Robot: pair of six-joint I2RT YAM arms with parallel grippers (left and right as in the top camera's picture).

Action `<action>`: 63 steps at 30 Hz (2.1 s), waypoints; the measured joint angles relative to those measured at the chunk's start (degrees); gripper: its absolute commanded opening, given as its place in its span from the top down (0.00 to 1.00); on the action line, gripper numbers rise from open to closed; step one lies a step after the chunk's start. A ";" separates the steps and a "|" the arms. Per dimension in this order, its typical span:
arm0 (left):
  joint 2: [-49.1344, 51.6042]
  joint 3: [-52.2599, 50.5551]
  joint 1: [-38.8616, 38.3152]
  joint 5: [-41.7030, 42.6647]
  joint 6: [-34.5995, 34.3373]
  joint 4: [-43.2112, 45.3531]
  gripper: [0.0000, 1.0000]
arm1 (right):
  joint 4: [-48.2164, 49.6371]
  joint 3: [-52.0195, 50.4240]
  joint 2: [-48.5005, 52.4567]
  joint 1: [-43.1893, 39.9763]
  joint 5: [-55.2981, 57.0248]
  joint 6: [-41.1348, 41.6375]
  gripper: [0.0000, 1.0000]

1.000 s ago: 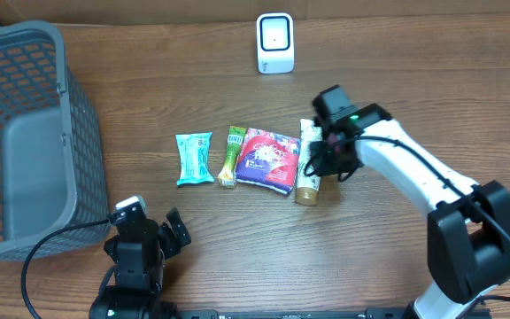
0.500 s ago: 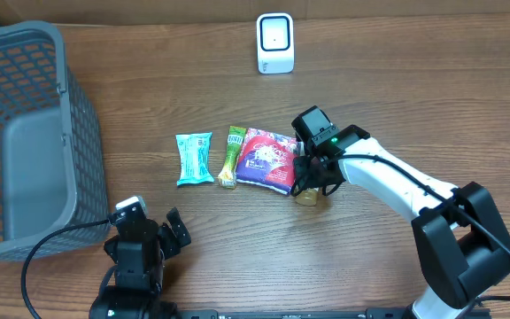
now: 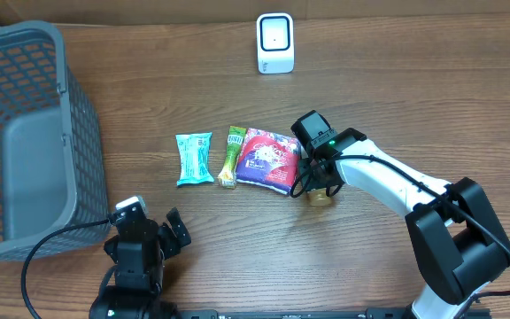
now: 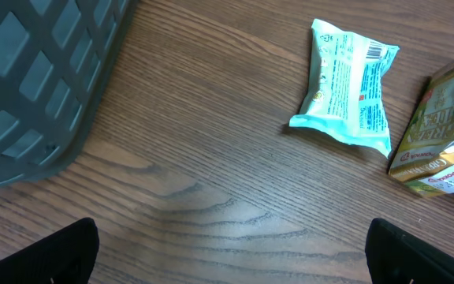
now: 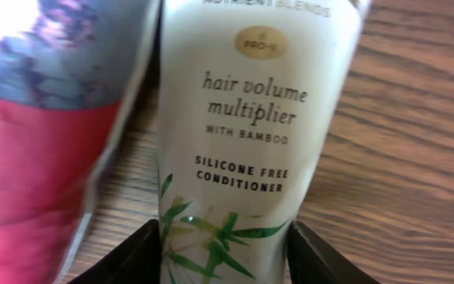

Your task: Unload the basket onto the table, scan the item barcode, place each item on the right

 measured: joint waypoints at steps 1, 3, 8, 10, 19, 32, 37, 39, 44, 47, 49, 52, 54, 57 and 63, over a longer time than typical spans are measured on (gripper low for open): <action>0.00 0.00 0.00 0.00 0.00 0.00 0.00 | -0.28 0.00 0.00 0.00 0.74 -0.02 0.55; 0.00 0.00 0.00 0.00 0.00 0.00 0.00 | -0.81 0.00 0.02 0.00 2.12 -0.11 0.60; 0.00 0.00 0.00 0.00 0.00 0.00 0.00 | -1.75 0.04 0.02 0.04 4.07 0.15 0.72; 0.00 0.00 0.00 0.00 0.00 0.00 0.00 | -2.16 0.22 0.02 0.07 4.28 0.15 0.72; 0.00 0.00 0.00 0.00 0.00 0.00 0.00 | -9.97 5.60 1.11 -1.38 -2.73 -1.25 0.72; 0.00 0.00 0.00 0.00 -0.02 0.00 0.00 | -16.11 7.61 1.11 -19.39 -45.64 -17.97 0.74; 0.00 0.00 0.00 0.00 0.00 0.00 0.00 | -16.39 7.54 1.09 -26.58 -60.54 -22.71 0.68; 0.00 0.00 0.00 0.00 0.00 0.00 0.00 | -15.43 6.69 1.09 -28.37 -66.23 -23.67 0.69; 0.00 0.00 0.00 0.00 -0.02 0.00 0.00 | -11.61 0.15 1.09 -31.17 -74.36 -24.26 0.74; 0.00 0.00 0.00 0.00 -0.02 0.00 0.00 | -11.17 -2.45 1.09 -32.02 -73.57 -23.85 0.73; 0.00 0.00 0.00 0.00 -0.02 0.00 0.01 | -10.84 -2.84 1.09 -32.17 -70.53 -23.08 0.73; 0.00 0.00 0.00 0.00 -0.02 0.00 0.00 | -9.14 -2.84 1.09 -31.82 -67.45 -21.73 0.70; 0.00 0.00 0.00 0.00 -0.02 0.02 0.00 | -5.68 -2.78 1.09 -31.54 -64.26 -19.02 0.65; 0.00 0.00 0.00 0.00 -0.02 0.00 0.00 | 1.51 -2.58 1.09 -31.34 -57.61 -13.18 0.56; 0.00 0.00 0.00 0.00 -0.04 0.00 0.00 | 13.33 -2.51 1.09 -29.83 -44.17 -2.75 0.44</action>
